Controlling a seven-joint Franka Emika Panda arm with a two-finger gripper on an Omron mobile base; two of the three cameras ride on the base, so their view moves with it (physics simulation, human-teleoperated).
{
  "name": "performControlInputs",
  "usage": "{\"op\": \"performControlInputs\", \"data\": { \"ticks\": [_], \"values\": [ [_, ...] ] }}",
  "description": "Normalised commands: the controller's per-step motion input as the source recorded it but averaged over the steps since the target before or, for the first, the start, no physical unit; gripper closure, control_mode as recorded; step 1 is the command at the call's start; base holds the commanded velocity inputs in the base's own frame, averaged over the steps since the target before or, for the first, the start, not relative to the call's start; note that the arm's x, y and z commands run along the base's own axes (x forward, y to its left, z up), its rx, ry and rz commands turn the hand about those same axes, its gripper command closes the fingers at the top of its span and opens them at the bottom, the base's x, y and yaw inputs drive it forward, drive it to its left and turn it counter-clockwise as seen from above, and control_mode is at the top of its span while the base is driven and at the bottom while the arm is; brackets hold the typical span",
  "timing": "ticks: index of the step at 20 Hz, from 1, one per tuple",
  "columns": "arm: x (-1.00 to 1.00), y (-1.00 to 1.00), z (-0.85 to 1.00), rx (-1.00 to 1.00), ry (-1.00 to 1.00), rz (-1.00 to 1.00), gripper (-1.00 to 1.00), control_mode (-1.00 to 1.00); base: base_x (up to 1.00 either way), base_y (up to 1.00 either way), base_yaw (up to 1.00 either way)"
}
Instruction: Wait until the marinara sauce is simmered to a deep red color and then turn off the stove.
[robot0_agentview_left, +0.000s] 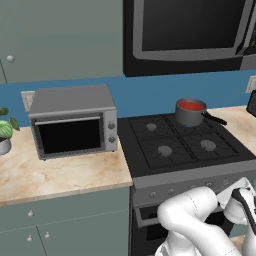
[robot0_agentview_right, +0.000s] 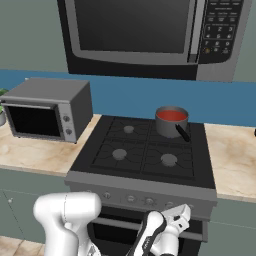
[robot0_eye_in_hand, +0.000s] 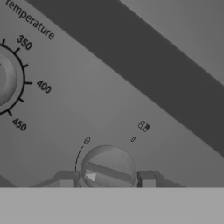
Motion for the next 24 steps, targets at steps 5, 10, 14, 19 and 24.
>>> {"op": "performControlInputs", "data": {
  "ticks": [5,10,14,19,24],
  "values": [
    [-0.12,0.00,0.00,0.03,0.00,0.00,1.00,-1.00,0.00,0.00,0.00],
    [-0.07,0.00,0.00,0.10,0.00,-0.01,1.00,-1.00,0.00,0.00,0.00],
    [-0.08,0.00,0.00,0.13,0.00,-0.02,1.00,-1.00,0.00,0.00,0.00],
    [-0.05,0.00,0.00,0.16,-0.03,0.00,1.00,-1.00,0.00,0.00,0.00],
    [-0.08,0.00,0.00,0.19,-0.03,0.00,1.00,-1.00,0.00,0.00,0.00]
  ]
}}
